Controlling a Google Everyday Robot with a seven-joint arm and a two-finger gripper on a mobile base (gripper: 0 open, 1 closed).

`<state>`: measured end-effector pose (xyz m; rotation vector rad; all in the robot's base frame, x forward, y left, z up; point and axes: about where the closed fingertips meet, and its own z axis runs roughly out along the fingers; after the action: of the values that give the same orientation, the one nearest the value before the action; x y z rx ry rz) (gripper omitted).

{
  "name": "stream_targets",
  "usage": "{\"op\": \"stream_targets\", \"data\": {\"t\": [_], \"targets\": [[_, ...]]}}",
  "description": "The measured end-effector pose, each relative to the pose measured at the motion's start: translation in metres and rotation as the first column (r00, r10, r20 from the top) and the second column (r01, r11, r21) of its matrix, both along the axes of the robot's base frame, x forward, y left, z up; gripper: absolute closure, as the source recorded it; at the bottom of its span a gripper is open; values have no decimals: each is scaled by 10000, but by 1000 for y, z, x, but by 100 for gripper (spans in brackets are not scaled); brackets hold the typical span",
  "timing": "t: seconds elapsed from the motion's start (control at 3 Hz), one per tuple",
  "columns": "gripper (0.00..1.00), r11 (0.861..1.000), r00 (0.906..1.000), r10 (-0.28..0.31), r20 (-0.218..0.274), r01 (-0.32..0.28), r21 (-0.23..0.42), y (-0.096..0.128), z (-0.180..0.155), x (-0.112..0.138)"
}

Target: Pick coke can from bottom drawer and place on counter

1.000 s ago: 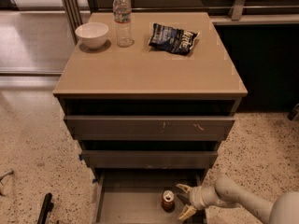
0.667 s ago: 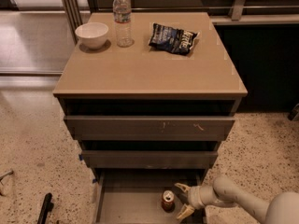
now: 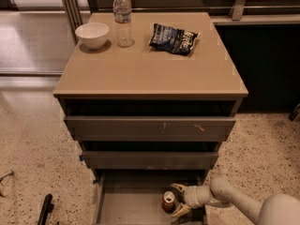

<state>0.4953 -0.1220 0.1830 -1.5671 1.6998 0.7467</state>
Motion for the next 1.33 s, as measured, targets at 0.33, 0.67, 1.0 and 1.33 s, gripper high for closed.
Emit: {"op": "stream_targets", "data": {"t": [0.33, 0.67, 1.0, 1.33], "targets": [[23, 9992, 9997, 200, -138, -195, 356, 16, -6, 2], [42, 9972, 9988, 414, -247, -398, 636, 30, -11, 0], [65, 9972, 9988, 416, -249, -399, 638, 30, -11, 0], [89, 9972, 9988, 416, -249, -399, 638, 30, -11, 0]]}}
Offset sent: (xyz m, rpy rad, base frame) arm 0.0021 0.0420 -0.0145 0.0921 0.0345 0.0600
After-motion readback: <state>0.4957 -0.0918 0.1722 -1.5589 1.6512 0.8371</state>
